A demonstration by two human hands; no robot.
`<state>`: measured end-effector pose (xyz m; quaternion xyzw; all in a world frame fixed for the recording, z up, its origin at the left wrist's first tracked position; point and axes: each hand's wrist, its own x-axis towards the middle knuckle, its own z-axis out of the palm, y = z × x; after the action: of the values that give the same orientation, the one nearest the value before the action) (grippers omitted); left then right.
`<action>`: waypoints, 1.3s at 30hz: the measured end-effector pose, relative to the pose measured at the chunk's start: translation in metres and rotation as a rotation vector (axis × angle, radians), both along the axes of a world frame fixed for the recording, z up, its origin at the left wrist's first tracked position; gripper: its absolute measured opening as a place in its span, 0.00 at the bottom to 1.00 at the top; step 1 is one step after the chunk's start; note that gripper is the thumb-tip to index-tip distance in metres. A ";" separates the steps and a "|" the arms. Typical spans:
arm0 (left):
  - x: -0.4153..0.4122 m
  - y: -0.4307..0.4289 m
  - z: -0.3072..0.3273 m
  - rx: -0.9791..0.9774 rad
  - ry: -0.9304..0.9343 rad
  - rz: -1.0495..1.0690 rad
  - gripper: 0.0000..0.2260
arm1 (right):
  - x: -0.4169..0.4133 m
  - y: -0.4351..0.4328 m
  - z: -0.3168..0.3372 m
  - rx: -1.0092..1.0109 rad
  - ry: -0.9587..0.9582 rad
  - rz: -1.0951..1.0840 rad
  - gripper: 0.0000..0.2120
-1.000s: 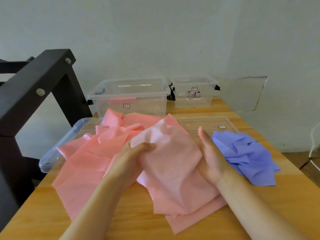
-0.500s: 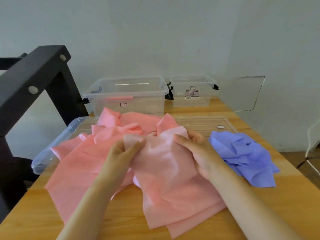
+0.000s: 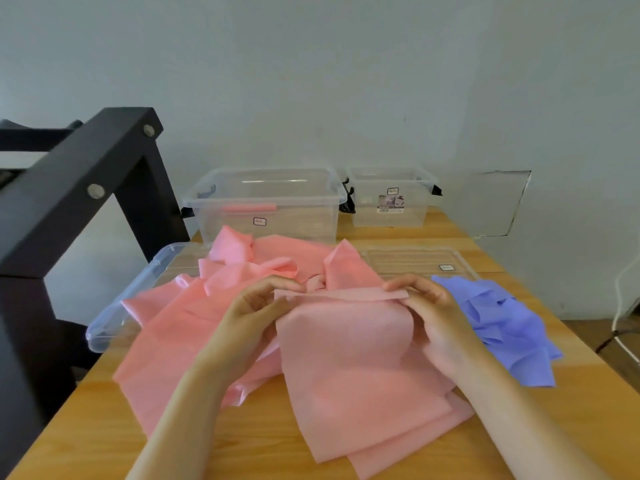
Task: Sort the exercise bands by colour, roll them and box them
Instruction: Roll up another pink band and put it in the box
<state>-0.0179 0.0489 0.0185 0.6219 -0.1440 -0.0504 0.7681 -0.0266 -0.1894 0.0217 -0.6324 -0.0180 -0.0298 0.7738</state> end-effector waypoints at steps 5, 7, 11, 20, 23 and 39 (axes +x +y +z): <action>0.002 0.005 -0.002 -0.042 -0.011 -0.034 0.09 | 0.007 -0.006 0.003 0.076 0.005 0.034 0.19; 0.005 0.004 -0.001 -0.055 -0.026 -0.032 0.09 | 0.010 -0.010 0.000 0.018 0.013 0.054 0.12; 0.009 -0.007 0.003 -0.017 -0.053 0.077 0.21 | 0.009 -0.018 0.000 -0.163 -0.037 0.090 0.10; 0.006 -0.007 -0.004 0.345 -0.084 0.210 0.06 | -0.005 -0.024 -0.006 -0.337 -0.089 0.082 0.07; 0.004 -0.004 -0.005 0.379 -0.042 0.207 0.10 | -0.005 -0.025 -0.010 -0.342 -0.051 0.083 0.13; 0.000 -0.002 -0.003 0.455 -0.131 0.208 0.08 | -0.001 -0.012 -0.014 -0.219 0.136 0.195 0.15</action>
<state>-0.0182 0.0465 0.0159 0.7921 -0.1135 0.0382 0.5986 -0.0272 -0.2016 0.0081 -0.7089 -0.0300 0.0908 0.6988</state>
